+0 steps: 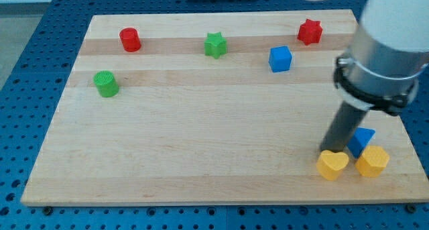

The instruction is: Push yellow heart into left of yellow hexagon

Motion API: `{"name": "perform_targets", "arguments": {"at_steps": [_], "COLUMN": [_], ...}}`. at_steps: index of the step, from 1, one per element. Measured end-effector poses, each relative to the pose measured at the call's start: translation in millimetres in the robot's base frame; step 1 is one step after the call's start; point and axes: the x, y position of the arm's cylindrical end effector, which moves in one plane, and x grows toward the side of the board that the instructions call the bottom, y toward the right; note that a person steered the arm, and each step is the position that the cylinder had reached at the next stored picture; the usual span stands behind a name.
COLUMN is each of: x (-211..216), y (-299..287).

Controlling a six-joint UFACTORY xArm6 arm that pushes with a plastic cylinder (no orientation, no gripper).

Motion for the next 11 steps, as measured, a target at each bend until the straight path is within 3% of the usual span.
{"name": "perform_targets", "arguments": {"at_steps": [2, 3, 4, 8, 10, 11], "x": [6, 31, 50, 28, 28, 27], "y": [-53, -53, -47, -32, 26, -41]}}
